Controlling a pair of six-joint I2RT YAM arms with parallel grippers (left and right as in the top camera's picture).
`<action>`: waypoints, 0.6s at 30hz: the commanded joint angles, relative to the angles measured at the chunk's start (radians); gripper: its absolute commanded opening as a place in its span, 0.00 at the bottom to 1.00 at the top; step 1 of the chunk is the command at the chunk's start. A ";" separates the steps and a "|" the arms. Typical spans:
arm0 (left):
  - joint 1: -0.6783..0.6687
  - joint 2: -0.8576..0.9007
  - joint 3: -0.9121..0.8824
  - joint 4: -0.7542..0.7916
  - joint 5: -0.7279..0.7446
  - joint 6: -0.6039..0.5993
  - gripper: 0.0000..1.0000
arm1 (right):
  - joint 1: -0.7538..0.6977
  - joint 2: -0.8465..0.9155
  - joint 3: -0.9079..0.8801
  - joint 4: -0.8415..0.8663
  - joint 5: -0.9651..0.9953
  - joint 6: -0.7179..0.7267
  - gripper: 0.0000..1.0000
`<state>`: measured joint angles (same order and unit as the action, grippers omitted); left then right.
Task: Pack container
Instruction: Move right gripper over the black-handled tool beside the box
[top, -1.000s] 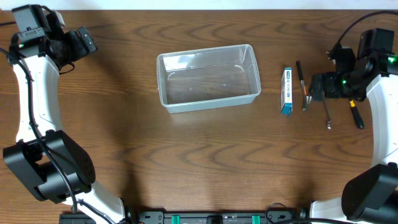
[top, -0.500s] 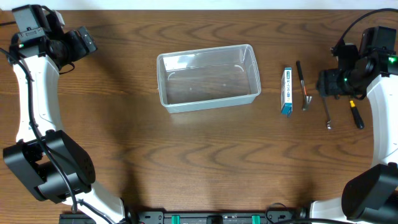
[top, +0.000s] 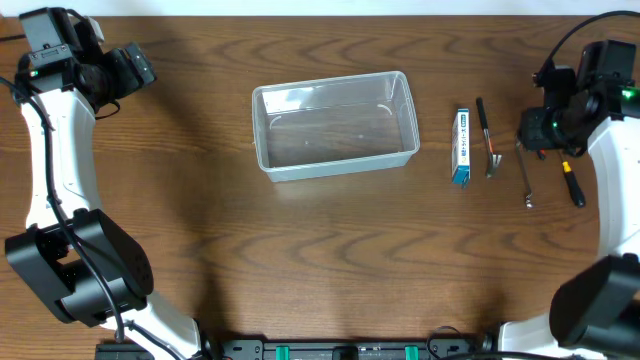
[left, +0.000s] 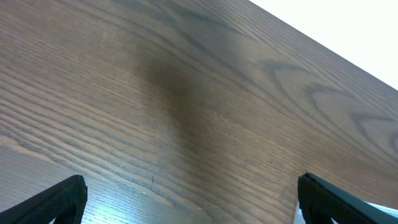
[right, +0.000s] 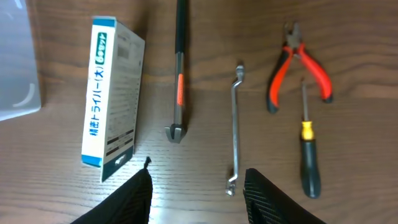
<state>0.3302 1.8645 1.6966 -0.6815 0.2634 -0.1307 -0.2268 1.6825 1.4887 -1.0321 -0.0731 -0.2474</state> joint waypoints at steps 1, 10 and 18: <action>0.000 -0.016 0.016 -0.003 0.009 -0.005 0.98 | 0.001 0.066 0.000 -0.005 -0.013 -0.007 0.49; 0.001 -0.016 0.016 -0.003 0.009 -0.005 0.98 | 0.027 0.171 0.000 -0.003 -0.013 0.060 0.50; 0.000 -0.016 0.016 -0.003 0.009 -0.005 0.98 | 0.053 0.194 0.000 0.015 0.024 0.060 0.50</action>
<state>0.3302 1.8645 1.6966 -0.6819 0.2634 -0.1307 -0.1917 1.8606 1.4887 -1.0218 -0.0628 -0.2047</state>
